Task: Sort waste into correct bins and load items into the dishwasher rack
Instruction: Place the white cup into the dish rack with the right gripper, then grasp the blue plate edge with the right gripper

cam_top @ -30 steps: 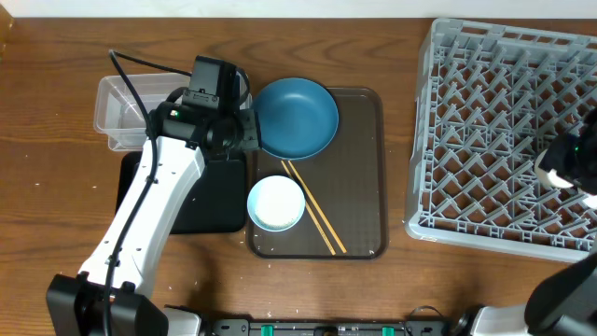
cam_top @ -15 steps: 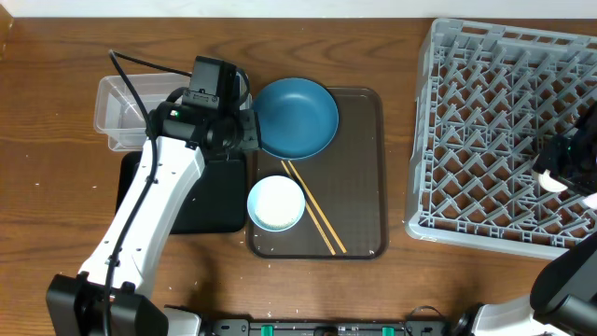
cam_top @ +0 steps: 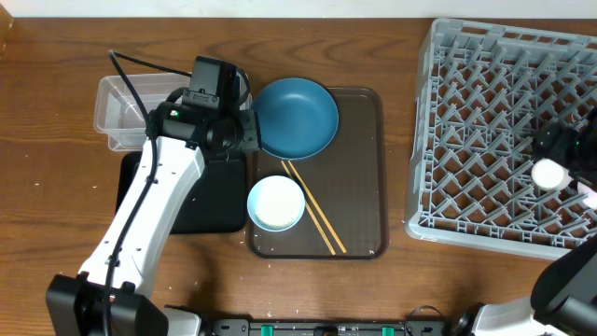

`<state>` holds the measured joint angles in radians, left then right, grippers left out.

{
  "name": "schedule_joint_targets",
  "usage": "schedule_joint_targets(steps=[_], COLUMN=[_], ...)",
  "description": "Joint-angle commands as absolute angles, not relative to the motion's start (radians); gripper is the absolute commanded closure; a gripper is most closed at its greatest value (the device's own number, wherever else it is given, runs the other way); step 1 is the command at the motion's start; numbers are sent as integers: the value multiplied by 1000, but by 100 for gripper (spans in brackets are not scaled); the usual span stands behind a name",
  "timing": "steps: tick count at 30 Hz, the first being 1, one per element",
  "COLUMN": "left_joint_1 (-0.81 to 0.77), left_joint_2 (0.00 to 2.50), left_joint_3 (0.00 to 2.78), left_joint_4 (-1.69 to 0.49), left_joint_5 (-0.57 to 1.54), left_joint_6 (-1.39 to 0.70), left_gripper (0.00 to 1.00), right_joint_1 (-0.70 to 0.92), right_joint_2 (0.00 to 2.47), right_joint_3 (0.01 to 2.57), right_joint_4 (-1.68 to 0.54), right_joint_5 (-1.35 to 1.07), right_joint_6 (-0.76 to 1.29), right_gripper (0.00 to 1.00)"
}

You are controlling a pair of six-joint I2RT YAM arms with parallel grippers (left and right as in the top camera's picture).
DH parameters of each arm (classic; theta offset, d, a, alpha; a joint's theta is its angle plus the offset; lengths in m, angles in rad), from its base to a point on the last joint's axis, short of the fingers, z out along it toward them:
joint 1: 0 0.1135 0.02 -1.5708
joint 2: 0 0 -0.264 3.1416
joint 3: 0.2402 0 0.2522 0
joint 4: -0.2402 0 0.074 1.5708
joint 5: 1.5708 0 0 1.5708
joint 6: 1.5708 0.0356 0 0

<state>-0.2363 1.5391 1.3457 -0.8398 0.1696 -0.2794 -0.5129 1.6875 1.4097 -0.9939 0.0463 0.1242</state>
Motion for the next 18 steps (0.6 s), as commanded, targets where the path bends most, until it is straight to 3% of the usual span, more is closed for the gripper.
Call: schedule_joint_targets(steps=[1,7,18], left_joint_1=[-230,-230,-230], left_joint_2=[1535,1535,1535], left_joint_3=[1352,1352,1352], left_joint_4=[-859,-936,-1003], left_joint_5=[152,141,141], left_joint_6=[-263,-263,-263], left_gripper=[48,47,46], right_joint_1=[-504,-382,75], right_joint_2=[1607,1522,1652], right_joint_3=[1459,1459,1458], right_joint_4=[-980,-886,-659], right_joint_5=[-156,-467,-367], right_joint_6=[73,2,72], right_gripper=[1,11,13])
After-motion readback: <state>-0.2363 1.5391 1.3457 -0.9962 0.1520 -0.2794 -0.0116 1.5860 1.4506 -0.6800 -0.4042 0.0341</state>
